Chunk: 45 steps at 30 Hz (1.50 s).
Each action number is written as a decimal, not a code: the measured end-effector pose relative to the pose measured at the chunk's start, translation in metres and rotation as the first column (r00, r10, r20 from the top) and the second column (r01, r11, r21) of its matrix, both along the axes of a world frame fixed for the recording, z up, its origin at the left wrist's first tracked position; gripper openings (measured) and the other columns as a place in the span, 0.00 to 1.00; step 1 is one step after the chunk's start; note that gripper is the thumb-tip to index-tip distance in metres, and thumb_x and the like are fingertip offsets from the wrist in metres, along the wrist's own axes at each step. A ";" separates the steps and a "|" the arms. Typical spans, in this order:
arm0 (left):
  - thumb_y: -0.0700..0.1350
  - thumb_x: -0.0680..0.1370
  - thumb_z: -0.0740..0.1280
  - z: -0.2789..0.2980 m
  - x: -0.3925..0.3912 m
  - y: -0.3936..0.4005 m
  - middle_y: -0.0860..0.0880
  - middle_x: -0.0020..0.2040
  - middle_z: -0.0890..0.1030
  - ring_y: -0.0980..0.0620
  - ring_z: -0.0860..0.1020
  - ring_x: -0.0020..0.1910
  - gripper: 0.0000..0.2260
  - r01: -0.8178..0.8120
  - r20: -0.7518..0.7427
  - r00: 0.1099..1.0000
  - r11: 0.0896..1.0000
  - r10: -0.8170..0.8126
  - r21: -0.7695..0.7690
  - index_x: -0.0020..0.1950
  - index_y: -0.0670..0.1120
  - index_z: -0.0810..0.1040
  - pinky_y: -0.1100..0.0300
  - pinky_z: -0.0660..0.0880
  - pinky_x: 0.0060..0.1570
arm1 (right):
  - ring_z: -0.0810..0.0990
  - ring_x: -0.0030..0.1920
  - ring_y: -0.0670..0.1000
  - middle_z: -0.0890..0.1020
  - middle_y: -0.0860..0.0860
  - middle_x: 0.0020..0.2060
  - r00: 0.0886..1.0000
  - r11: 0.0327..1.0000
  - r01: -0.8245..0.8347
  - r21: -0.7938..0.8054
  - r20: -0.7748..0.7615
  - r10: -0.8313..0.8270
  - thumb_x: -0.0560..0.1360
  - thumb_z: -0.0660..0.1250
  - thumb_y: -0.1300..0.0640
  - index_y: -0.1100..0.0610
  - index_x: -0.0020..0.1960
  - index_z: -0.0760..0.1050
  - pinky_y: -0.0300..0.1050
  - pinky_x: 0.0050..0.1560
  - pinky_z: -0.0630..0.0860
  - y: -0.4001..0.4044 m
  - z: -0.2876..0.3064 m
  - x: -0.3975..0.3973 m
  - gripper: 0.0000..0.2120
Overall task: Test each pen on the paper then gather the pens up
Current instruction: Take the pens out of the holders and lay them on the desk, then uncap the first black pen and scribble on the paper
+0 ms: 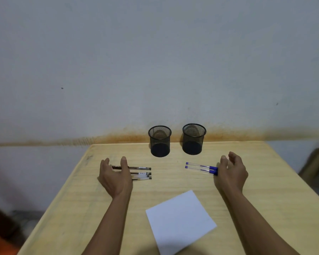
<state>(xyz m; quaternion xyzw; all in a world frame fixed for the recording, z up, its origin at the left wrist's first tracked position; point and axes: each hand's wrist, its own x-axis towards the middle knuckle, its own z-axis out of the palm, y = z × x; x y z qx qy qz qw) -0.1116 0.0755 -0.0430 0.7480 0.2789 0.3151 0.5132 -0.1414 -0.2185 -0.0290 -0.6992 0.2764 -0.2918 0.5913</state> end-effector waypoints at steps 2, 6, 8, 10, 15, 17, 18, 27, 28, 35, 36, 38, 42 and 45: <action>0.60 0.74 0.70 -0.002 -0.006 0.001 0.43 0.72 0.72 0.42 0.72 0.69 0.30 0.041 0.000 0.999 0.999 -0.041 0.012 0.70 0.43 0.72 0.38 0.65 0.70 | 0.79 0.64 0.57 0.79 0.56 0.67 0.999 0.999 -0.032 -0.016 -0.002 0.032 0.82 0.64 0.54 0.57 0.70 0.73 0.44 0.56 0.75 0.001 0.000 -0.003 0.18; 0.61 0.74 0.70 0.002 -0.019 0.004 0.42 0.70 0.75 0.42 0.72 0.69 0.31 0.089 -0.001 0.996 0.996 -0.089 0.003 0.71 0.44 0.71 0.41 0.68 0.69 | 0.78 0.65 0.55 0.77 0.54 0.69 0.998 0.997 -0.070 -0.041 0.006 0.070 0.82 0.66 0.53 0.56 0.72 0.72 0.41 0.54 0.70 0.004 0.008 -0.012 0.20; 0.59 0.75 0.70 0.012 -0.032 0.006 0.44 0.69 0.75 0.45 0.73 0.67 0.29 0.123 0.022 0.992 0.992 -0.124 0.009 0.71 0.46 0.72 0.47 0.70 0.67 | 0.76 0.65 0.52 0.77 0.53 0.68 0.995 0.992 -0.088 -0.088 0.033 0.091 0.81 0.66 0.55 0.57 0.71 0.73 0.40 0.57 0.67 0.008 0.017 -0.019 0.19; 0.56 0.77 0.70 0.017 -0.046 0.009 0.46 0.67 0.76 0.50 0.75 0.61 0.25 0.178 0.012 0.984 0.984 -0.178 0.025 0.71 0.47 0.73 0.55 0.71 0.60 | 0.77 0.64 0.52 0.79 0.53 0.65 0.987 0.972 -0.146 -0.183 0.047 0.157 0.81 0.67 0.58 0.57 0.68 0.75 0.38 0.55 0.68 0.014 0.024 -0.025 0.17; 0.55 0.77 0.69 0.019 -0.081 0.023 0.52 0.59 0.80 0.48 0.77 0.57 0.17 0.239 -0.097 0.971 0.903 -0.219 0.357 0.63 0.52 0.76 0.55 0.73 0.52 | 0.82 0.52 0.46 0.84 0.48 0.51 0.875 0.788 -0.452 -0.417 -0.036 0.483 0.78 0.71 0.58 0.54 0.59 0.81 0.29 0.44 0.72 0.057 0.043 -0.041 0.10; 0.59 0.77 0.66 0.011 -0.089 0.031 0.53 0.57 0.80 0.47 0.77 0.58 0.15 0.262 -0.209 0.962 0.808 -0.175 0.528 0.60 0.53 0.75 0.52 0.74 0.52 | 0.82 0.50 0.46 0.85 0.47 0.49 0.798 0.654 -0.566 -0.503 -0.133 0.588 0.78 0.71 0.56 0.54 0.57 0.82 0.38 0.49 0.76 0.080 0.044 -0.042 0.09; 0.62 0.77 0.63 0.005 -0.091 0.035 0.51 0.58 0.80 0.46 0.76 0.59 0.18 0.291 -0.280 0.948 0.761 -0.150 0.579 0.60 0.52 0.75 0.49 0.75 0.54 | 0.82 0.51 0.47 0.85 0.48 0.50 0.762 0.588 -0.608 -0.534 -0.184 0.621 0.78 0.70 0.56 0.54 0.58 0.82 0.42 0.53 0.77 0.091 0.043 -0.039 0.09; 0.68 0.78 0.48 -0.008 -0.095 0.042 0.44 0.81 0.55 0.49 0.49 0.80 0.40 0.465 -0.600 0.798 0.694 -0.059 0.550 0.80 0.41 0.54 0.48 0.47 0.78 | 0.75 0.57 0.56 0.81 0.53 0.54 0.668 0.207 -0.674 -0.710 -0.466 0.580 0.81 0.63 0.54 0.53 0.59 0.81 0.52 0.50 0.75 0.166 0.009 0.000 0.11; 0.68 0.78 0.48 -0.007 -0.095 0.042 0.44 0.81 0.54 0.49 0.48 0.81 0.40 0.472 -0.611 0.789 0.695 -0.058 0.543 0.80 0.41 0.53 0.48 0.46 0.78 | 0.75 0.56 0.56 0.81 0.53 0.54 0.677 0.164 -0.655 -0.737 -0.477 0.560 0.81 0.63 0.53 0.54 0.58 0.81 0.52 0.50 0.74 0.170 0.005 0.002 0.11; 0.67 0.78 0.50 -0.008 -0.093 0.041 0.45 0.82 0.51 0.49 0.46 0.81 0.40 0.461 -0.619 0.783 0.724 -0.059 0.514 0.81 0.41 0.50 0.48 0.44 0.78 | 0.74 0.55 0.55 0.81 0.52 0.54 0.735 0.036 -0.545 -0.838 -0.457 0.501 0.82 0.63 0.49 0.53 0.58 0.80 0.50 0.51 0.72 0.178 -0.006 0.003 0.11; 0.66 0.78 0.50 -0.008 -0.092 0.041 0.45 0.82 0.51 0.49 0.46 0.81 0.39 0.463 -0.623 0.780 0.727 -0.062 0.507 0.81 0.41 0.49 0.48 0.44 0.78 | 0.73 0.55 0.55 0.80 0.51 0.54 0.730 0.021 -0.553 -0.833 -0.472 0.494 0.82 0.63 0.49 0.53 0.58 0.80 0.50 0.51 0.71 0.178 -0.006 0.002 0.12; 0.64 0.78 0.51 -0.008 -0.092 0.041 0.45 0.82 0.50 0.49 0.46 0.81 0.39 0.458 -0.618 0.783 0.740 -0.073 0.493 0.81 0.41 0.48 0.48 0.44 0.78 | 0.72 0.55 0.54 0.79 0.51 0.55 0.726 0.003 -0.564 -0.826 -0.494 0.479 0.83 0.61 0.47 0.53 0.58 0.80 0.50 0.51 0.71 0.178 -0.006 -0.002 0.13; 0.59 0.80 0.52 -0.008 -0.096 0.042 0.45 0.81 0.55 0.49 0.50 0.80 0.34 0.401 -0.531 0.839 0.792 -0.116 0.460 0.81 0.43 0.50 0.49 0.46 0.78 | 0.72 0.56 0.55 0.78 0.51 0.57 0.735 0.038 -0.586 -0.809 -0.511 0.446 0.83 0.60 0.49 0.54 0.60 0.77 0.50 0.52 0.70 0.178 -0.004 -0.011 0.12; 0.60 0.81 0.53 -0.005 -0.100 0.043 0.46 0.77 0.65 0.46 0.61 0.77 0.30 0.292 -0.376 0.915 0.886 -0.149 0.361 0.80 0.49 0.53 0.46 0.57 0.76 | 0.73 0.53 0.55 0.80 0.51 0.54 0.755 0.122 -0.589 -0.799 -0.490 0.437 0.84 0.58 0.52 0.54 0.58 0.74 0.50 0.48 0.68 0.171 0.019 -0.019 0.09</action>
